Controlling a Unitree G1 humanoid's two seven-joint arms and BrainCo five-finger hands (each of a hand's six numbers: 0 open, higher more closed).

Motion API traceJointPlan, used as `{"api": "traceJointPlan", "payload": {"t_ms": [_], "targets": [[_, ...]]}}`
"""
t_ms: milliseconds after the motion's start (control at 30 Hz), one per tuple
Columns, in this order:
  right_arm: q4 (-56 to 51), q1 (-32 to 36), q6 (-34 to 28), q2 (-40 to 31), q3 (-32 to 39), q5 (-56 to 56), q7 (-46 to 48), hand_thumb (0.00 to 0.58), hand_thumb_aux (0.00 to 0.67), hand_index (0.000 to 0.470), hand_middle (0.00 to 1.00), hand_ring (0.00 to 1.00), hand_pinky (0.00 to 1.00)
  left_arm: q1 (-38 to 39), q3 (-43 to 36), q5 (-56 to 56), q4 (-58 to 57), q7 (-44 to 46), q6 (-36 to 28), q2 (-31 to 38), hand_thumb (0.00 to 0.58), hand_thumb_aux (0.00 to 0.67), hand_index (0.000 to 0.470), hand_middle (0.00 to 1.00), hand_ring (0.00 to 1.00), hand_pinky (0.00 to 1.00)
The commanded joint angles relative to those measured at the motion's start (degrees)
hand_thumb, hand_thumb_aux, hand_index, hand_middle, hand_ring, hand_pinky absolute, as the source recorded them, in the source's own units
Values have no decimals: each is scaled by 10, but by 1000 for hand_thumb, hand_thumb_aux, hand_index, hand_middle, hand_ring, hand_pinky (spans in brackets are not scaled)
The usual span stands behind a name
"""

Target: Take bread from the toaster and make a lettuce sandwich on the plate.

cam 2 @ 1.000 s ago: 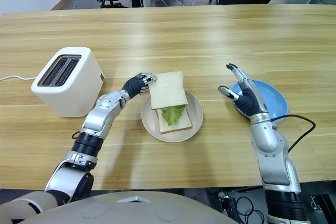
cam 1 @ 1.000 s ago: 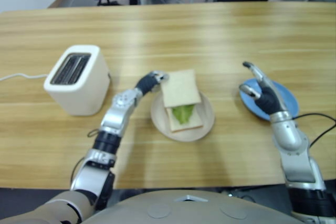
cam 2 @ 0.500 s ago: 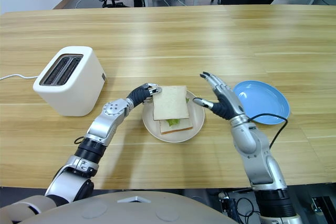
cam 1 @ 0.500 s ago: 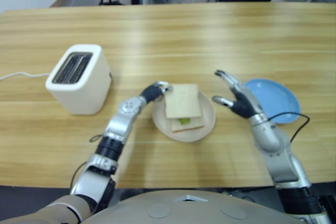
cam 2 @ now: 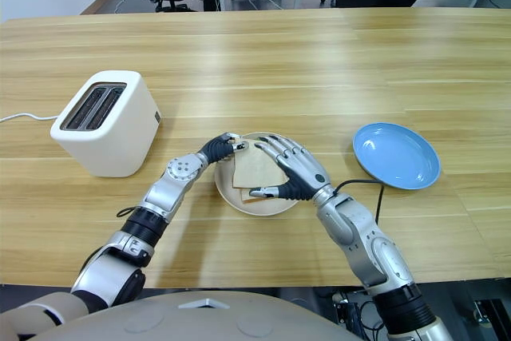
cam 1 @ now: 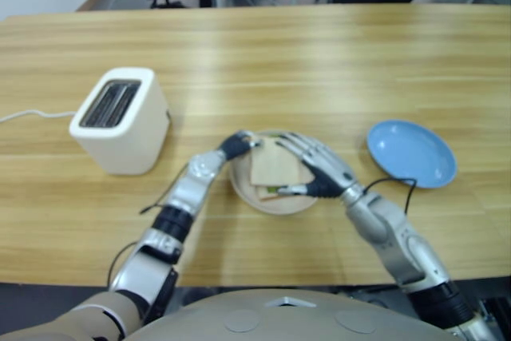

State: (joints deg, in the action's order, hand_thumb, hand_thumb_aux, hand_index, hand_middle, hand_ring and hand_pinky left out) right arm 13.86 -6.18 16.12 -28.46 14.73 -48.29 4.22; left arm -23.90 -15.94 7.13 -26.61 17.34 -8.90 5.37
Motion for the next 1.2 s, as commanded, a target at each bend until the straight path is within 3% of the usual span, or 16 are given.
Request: {"api": "traceJointPlan", "payload": {"t_ms": [33,200,233,267,300,333,400,433,467,500,733,767,800,833,1200], "targets": [[-15,7,4,-15,36,-55,8,0,0,0,0,0,0,1,-3,13,-60,-6,2,-3,580,670,460,1000,1000,1000],[-62,26,-9,-25,81,-108,33,27,16,11,0,0,0,3,-8,19,-70,-3,10,-3,580,670,460,1000,1000,1000],[-75,29,-13,-26,90,-115,41,104,63,43,0,0,0,4,-8,20,-72,-3,11,-3,580,670,460,1000,1000,1000],[-87,32,-18,-25,98,-121,51,104,63,43,0,0,0,5,-8,21,-72,-2,12,-3,580,670,460,1000,1000,1000],[-100,34,-24,-25,107,-126,61,179,113,78,0,0,0,6,-8,23,-70,-1,12,-3,580,670,460,1000,1000,1000],[-113,34,-32,-24,114,-128,75,216,139,96,0,0,0,8,-7,24,-67,-1,12,-3,580,670,460,1000,1000,1000],[-144,28,-55,-31,128,-134,121,175,110,76,0,0,0,11,-7,25,-61,1,10,-2,580,670,460,1000,1000,1000],[-155,21,-69,-37,133,-141,142,45,26,18,0,0,0,12,-7,25,-57,2,10,-2,580,670,460,1000,1000,1000],[-161,17,-79,-42,136,-146,154,45,26,18,0,0,0,12,-7,25,-55,3,9,-2,580,670,460,1000,1000,1000],[-165,11,-88,-47,137,-144,167,0,0,0,0,0,0,13,-6,26,-51,4,8,0,580,670,460,1000,1000,1000],[-133,-18,-111,-59,138,-101,199,0,0,0,0,0,0,23,-17,57,-6,-5,17,23,580,670,460,1000,1000,1000],[-129,-20,-112,-61,139,-94,203,0,0,0,0,0,0,25,-18,68,9,-15,20,31,0,0,0,655,655,655],[-126,-21,-113,-62,139,-91,205,0,0,0,0,0,0,26,-19,81,25,-28,21,38,0,0,0,655,655,655],[-122,-24,-113,-63,140,-86,207,0,0,0,0,0,0,25,-17,98,42,-47,20,47,0,0,0,0,0,0],[-116,-23,-121,-64,149,-70,210,0,0,0,0,0,0,23,1,298,218,-217,-8,138,0,0,0,0,0,0]]}}
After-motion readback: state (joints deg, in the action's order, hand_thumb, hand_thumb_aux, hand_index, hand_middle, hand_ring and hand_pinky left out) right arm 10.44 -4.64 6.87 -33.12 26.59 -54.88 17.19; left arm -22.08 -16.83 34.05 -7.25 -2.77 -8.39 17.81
